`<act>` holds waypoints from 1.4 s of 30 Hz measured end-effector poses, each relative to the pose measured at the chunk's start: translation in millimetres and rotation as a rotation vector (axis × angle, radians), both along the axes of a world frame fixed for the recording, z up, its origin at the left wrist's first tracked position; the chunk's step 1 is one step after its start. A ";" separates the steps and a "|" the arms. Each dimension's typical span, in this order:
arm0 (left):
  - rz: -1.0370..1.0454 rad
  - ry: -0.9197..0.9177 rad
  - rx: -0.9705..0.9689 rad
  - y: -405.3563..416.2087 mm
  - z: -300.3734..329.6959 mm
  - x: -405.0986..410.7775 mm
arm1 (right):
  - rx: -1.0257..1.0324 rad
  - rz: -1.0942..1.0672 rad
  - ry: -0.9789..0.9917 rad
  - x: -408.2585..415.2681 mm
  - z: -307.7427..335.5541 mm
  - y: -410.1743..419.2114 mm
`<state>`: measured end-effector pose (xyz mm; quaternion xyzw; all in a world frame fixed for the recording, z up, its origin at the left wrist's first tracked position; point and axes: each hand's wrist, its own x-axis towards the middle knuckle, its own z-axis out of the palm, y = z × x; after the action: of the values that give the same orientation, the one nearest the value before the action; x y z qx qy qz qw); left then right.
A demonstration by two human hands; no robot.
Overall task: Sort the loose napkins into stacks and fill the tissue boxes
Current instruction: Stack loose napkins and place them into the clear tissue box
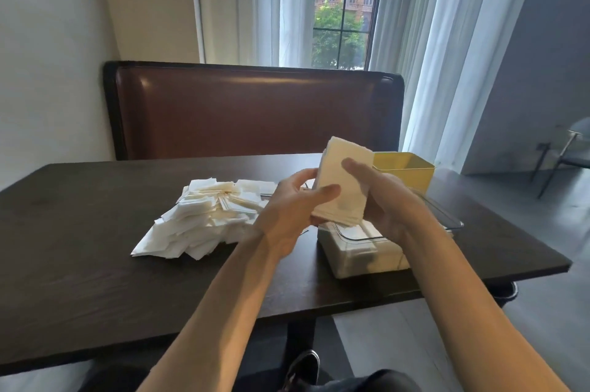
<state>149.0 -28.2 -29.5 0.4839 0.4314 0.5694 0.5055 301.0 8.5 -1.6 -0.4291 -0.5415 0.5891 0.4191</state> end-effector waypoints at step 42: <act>0.361 0.168 -0.050 16.6 -9.7 29.5 | 0.140 0.016 -0.682 30.3 -18.5 59.0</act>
<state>178.4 -11.6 -39.2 0.4318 0.5657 0.5975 0.3695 331.3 67.6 -20.1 -0.5671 -0.6929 0.3765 0.2376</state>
